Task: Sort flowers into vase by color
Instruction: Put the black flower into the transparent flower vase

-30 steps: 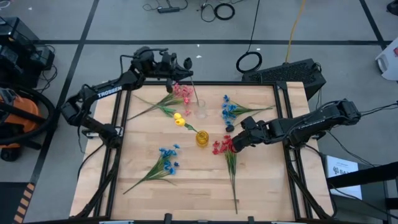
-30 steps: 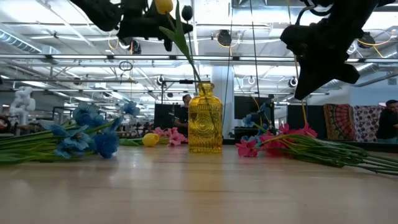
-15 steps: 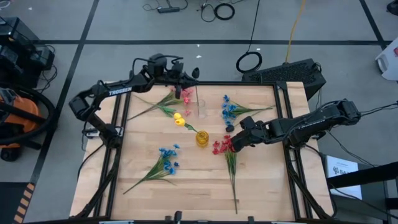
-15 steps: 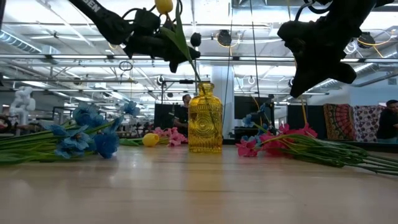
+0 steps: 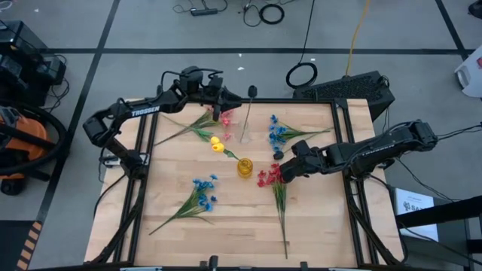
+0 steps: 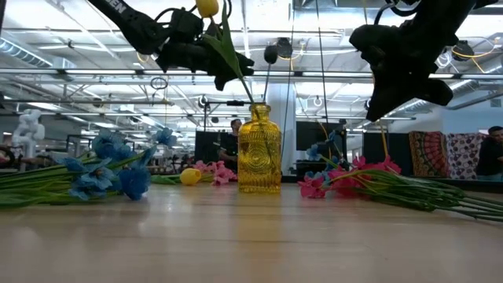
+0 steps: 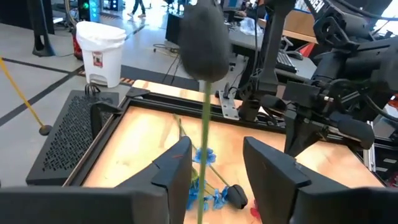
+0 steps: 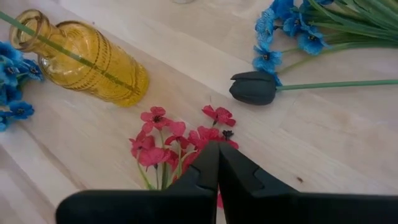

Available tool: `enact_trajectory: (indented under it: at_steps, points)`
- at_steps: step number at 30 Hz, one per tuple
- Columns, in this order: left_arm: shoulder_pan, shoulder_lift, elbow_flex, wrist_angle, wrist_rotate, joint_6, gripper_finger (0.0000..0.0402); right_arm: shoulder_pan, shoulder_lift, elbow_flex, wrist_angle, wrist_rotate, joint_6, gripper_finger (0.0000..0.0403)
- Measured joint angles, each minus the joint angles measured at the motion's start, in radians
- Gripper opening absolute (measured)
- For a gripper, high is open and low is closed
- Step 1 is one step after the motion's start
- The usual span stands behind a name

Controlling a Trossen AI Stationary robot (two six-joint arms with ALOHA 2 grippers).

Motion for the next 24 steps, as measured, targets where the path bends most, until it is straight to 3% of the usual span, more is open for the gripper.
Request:
enact_trajectory:
  at_steps: [11, 15, 18, 24]
  points:
    - [0.089, -0.13, 0.0, -0.265, -0.001, 0.007, 0.0166, -0.029, -0.103, 0.0, 0.025, 0.0, 0.016, 0.0]
    - [0.116, -0.181, 0.0, -0.388, -0.057, 0.057, 0.0166, -0.103, -0.109, 0.0, 0.115, -0.02, -0.137, 0.0]
    - [0.129, -0.218, 0.0, -0.487, -0.124, 0.085, 0.0166, -0.191, -0.092, 0.008, 0.188, -0.103, -0.255, 0.0]
    - [0.15, -0.247, 0.0, -0.667, -0.183, 0.085, 0.0166, -0.366, -0.04, 0.117, 0.048, -0.24, -0.446, 0.0]
